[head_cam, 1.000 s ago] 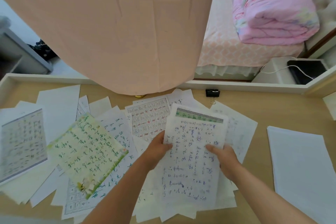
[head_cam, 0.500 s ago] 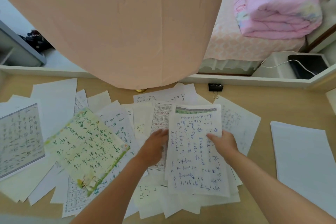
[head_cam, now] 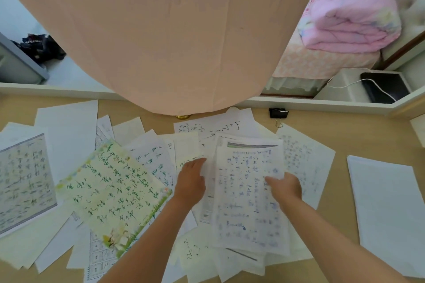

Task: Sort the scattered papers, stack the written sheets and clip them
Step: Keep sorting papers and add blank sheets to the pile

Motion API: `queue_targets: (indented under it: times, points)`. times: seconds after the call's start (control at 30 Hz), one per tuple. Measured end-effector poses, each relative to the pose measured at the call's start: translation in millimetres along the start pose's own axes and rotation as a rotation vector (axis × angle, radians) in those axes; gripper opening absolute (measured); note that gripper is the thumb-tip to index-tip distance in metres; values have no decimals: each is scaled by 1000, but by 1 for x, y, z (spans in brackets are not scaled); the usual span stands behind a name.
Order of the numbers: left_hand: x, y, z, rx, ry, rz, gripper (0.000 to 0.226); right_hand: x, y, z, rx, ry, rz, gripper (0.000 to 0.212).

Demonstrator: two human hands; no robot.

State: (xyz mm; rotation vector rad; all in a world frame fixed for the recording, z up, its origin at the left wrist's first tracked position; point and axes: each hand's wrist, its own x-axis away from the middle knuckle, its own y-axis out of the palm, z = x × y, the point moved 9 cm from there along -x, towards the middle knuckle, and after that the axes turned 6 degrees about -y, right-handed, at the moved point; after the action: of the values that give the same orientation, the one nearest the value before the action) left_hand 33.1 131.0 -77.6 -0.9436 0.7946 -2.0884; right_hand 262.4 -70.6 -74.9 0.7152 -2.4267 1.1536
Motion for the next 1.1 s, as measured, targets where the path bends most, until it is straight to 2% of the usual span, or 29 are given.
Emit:
queue_targets:
  times: [0.13,0.3,0.37,0.43,0.5,0.6,0.8,0.93,1.0,1.07,1.1]
  points:
    - [-18,-5,-3,-267,-72,34,66,-13,-57,19,52,-34,86,26]
    - [-40,5,12,-425,-98,-64,110,-18,-85,44,-5,-26,27,32]
    - [-49,4,17,-477,-85,-81,115,-15,-82,48,-60,-19,-21,29]
    - [-57,4,18,-430,-101,-127,114,-12,-74,52,-54,-4,-73,27]
    - [-63,5,18,-424,-105,-171,104,-11,-68,56,-19,11,-100,24]
    - [-67,4,23,-438,-78,-175,69,-15,-65,55,-45,13,-99,18]
    - [-50,7,30,-261,-94,-96,4,-19,-64,37,-128,-55,-119,10]
    - [-36,13,27,-67,-135,-206,21,-18,-57,31,-155,-76,-160,9]
    - [-36,12,29,-50,-121,-212,8,-19,-54,31,-156,-80,-177,11]
    - [-35,7,32,8,-145,-185,26,-21,-52,32,-172,-65,-195,17]
    - [-33,7,33,65,-177,-200,27,-22,-52,32,-178,-56,-204,20]
